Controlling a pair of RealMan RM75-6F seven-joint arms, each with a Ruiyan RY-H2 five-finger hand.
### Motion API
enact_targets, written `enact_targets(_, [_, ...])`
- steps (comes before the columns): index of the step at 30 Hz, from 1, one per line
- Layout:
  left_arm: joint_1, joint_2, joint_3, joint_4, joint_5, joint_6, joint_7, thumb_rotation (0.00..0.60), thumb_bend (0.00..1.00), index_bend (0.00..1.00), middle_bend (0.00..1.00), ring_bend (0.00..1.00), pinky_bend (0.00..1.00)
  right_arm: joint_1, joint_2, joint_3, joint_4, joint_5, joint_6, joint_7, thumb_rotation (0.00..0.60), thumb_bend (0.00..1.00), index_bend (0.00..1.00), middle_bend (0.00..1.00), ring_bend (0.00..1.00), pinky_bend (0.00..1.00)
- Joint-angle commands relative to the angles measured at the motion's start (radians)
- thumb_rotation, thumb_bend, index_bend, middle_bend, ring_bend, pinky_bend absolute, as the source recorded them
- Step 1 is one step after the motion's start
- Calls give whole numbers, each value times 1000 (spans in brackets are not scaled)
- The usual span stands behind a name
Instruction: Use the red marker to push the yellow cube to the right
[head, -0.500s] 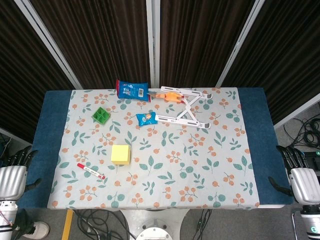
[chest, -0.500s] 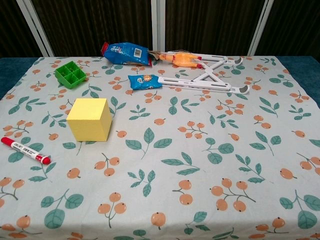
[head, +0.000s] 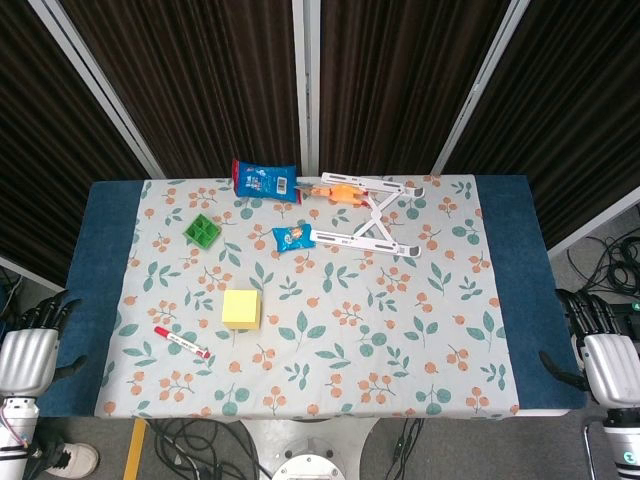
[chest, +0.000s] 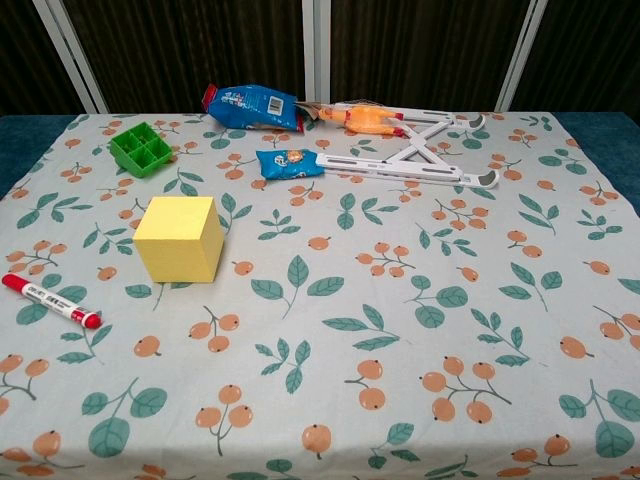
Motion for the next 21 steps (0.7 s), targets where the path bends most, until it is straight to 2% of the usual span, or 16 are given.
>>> enact_targets(1, [-21, -8, -1, 26, 27, -14, -23, 600, 114, 305, 298, 170, 241, 2, 5, 5, -1, 0, 4, -3, 600, 174, 5, 98, 0, 0])
enact_targets(5, [-77, -37, 10, 108, 101, -50, -65, 600, 143, 394, 398, 228, 241, 9, 12, 10, -6, -3, 1, -6, 600, 173, 5, 98, 0, 0])
enact_targets(10, [-153, -78, 26, 195, 170, -117, -108, 600, 161, 432, 438, 239, 243, 16, 10, 9, -6, -3, -11, -5, 600, 173, 5, 98, 0, 0])
enact_targets(16, [-231, -127, 50, 269, 225, -193, -126, 600, 191, 446, 450, 251, 254, 17, 10, 8, -3, -1, -14, -3, 600, 174, 5, 98, 0, 0])
enact_targets(21, [-280, -146, 65, 276, 230, -270, -93, 600, 198, 442, 430, 250, 254, 16, 10, 8, 0, 4, -15, 1, 600, 174, 5, 98, 0, 0])
